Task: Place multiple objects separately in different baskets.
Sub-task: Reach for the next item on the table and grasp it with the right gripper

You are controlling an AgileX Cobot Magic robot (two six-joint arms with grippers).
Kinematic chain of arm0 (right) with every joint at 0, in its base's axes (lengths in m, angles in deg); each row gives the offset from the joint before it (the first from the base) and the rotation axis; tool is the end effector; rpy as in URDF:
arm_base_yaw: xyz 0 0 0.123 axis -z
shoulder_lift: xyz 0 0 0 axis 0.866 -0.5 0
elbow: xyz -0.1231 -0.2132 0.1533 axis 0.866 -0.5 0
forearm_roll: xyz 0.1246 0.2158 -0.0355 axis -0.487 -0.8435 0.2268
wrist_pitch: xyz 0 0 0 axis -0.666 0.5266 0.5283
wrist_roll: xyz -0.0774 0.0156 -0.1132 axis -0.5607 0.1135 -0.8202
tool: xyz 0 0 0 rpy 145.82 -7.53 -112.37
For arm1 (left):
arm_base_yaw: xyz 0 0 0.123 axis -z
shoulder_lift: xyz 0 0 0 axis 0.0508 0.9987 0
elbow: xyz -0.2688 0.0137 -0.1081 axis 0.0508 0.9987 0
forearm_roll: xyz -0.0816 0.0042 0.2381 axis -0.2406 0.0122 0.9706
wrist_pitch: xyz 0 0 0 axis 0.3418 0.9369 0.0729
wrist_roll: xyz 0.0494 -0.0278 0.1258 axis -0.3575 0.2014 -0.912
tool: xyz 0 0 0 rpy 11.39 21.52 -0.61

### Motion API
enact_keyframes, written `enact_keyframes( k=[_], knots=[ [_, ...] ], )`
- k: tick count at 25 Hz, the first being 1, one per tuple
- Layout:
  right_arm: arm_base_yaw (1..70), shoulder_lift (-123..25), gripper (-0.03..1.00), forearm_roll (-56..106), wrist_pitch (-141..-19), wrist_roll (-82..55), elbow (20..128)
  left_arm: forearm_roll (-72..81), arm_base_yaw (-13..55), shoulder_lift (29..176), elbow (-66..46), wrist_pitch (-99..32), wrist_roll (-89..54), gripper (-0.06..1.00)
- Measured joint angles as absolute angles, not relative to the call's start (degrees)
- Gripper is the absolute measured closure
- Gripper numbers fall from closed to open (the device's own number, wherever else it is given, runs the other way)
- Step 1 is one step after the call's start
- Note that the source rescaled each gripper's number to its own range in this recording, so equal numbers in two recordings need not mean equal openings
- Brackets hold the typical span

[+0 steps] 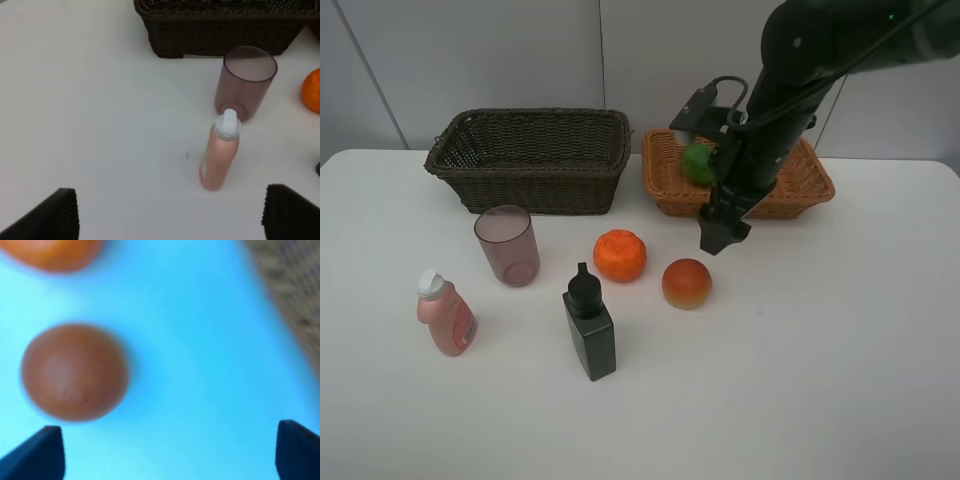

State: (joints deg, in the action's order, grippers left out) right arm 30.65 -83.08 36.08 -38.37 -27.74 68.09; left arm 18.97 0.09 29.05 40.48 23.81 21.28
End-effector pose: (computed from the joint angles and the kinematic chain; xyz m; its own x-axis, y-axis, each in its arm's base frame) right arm 0.3341 0.1809 0.1517 -0.3601 -0.9254 -0.1184 -0.9144 0.3752 -0.1518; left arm 0.0302 0.0014 0.2572 -0.4482 -0.0507 -0.8925 0.0007 0.9984 -0.0570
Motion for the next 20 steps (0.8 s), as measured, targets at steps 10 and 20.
enact_keyframes(
  k=[10,20],
  knots=[
    [24.8,-83.5,-0.01,33.4,-40.5,-38.0,65.9,19.0,0.1,29.1,40.5,23.8,21.3,-0.02],
    [24.7,-87.8,-0.01,34.7,-44.5,-38.1,65.9,19.0,0.1,29.1,40.5,23.8,21.3,-0.02]
  ],
)
